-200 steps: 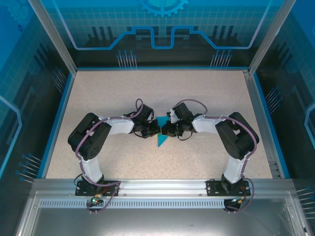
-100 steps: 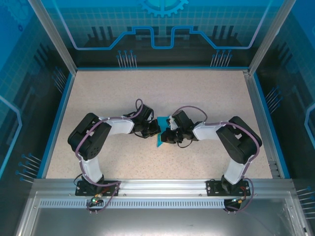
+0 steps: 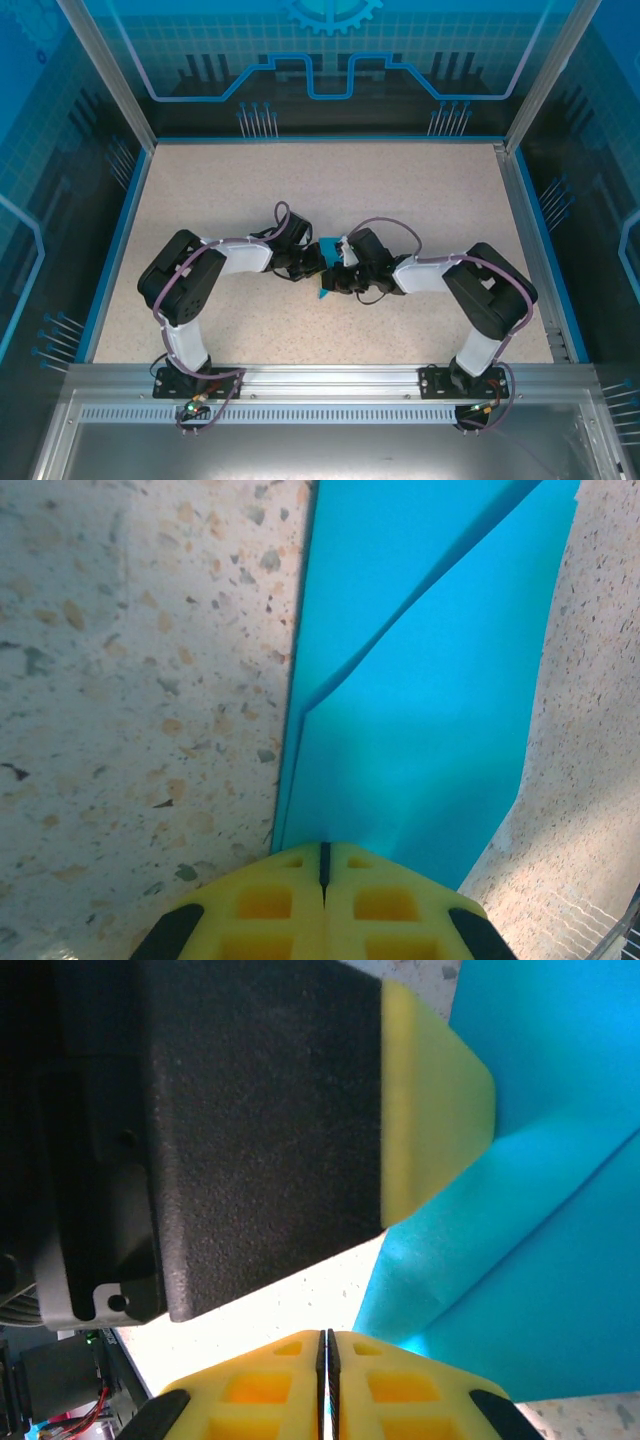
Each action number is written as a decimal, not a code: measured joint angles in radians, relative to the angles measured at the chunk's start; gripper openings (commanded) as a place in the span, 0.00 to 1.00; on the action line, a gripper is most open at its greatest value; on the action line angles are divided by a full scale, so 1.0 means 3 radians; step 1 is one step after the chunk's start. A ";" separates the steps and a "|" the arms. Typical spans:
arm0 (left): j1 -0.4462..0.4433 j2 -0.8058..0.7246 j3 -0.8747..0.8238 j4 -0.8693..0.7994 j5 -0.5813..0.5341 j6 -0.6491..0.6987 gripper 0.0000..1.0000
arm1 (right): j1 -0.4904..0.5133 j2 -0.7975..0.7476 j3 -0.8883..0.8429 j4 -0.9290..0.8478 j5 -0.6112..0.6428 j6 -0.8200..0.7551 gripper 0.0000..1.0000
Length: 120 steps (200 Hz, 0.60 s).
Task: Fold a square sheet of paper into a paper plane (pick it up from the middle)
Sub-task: Fourth fold the wing at the center of the table.
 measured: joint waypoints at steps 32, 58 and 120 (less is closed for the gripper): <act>0.0000 -0.0003 0.0000 0.0000 0.0000 0.0000 0.00 | 0.0013 0.0078 0.0000 -0.0013 0.0025 -0.0028 0.12; 0.0000 -0.0004 -0.0004 0.0005 0.0003 0.0000 0.00 | 0.0014 0.0130 0.0001 -0.0071 0.0024 -0.0081 0.11; -0.0001 -0.0051 -0.0080 0.0075 0.0004 -0.0001 0.00 | 0.0014 0.0144 0.0039 -0.0205 0.0038 -0.0226 0.11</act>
